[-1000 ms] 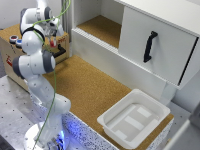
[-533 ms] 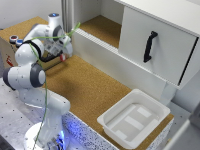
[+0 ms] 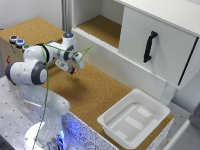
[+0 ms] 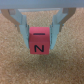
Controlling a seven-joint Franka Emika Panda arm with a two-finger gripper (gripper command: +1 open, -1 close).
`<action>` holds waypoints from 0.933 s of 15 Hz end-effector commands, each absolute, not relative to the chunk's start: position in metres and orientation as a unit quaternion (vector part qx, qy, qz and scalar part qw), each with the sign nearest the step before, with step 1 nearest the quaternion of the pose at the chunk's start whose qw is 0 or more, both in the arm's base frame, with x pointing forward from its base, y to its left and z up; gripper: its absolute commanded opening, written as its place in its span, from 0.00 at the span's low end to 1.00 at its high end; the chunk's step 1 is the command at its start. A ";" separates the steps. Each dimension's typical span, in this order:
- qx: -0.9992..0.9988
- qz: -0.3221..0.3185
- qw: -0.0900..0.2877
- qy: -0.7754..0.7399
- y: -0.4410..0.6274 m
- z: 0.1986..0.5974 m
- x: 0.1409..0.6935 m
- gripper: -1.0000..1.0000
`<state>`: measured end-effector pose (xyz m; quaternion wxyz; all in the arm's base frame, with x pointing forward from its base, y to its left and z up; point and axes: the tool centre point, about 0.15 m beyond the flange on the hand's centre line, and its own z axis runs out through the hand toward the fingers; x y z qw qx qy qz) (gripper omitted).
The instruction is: Put the pink block on the table
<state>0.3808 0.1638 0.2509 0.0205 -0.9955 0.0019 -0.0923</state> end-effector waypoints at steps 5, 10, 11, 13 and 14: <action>-0.997 -0.075 -0.020 0.008 0.175 0.237 0.410 1.00; -0.989 -0.149 -0.006 0.001 0.201 0.315 0.360 1.00; -0.989 -0.147 0.018 0.000 0.204 0.314 0.358 1.00; -0.989 -0.137 0.054 -0.004 0.211 0.302 0.360 1.00; -0.988 -0.133 0.077 -0.002 0.212 0.295 0.361 1.00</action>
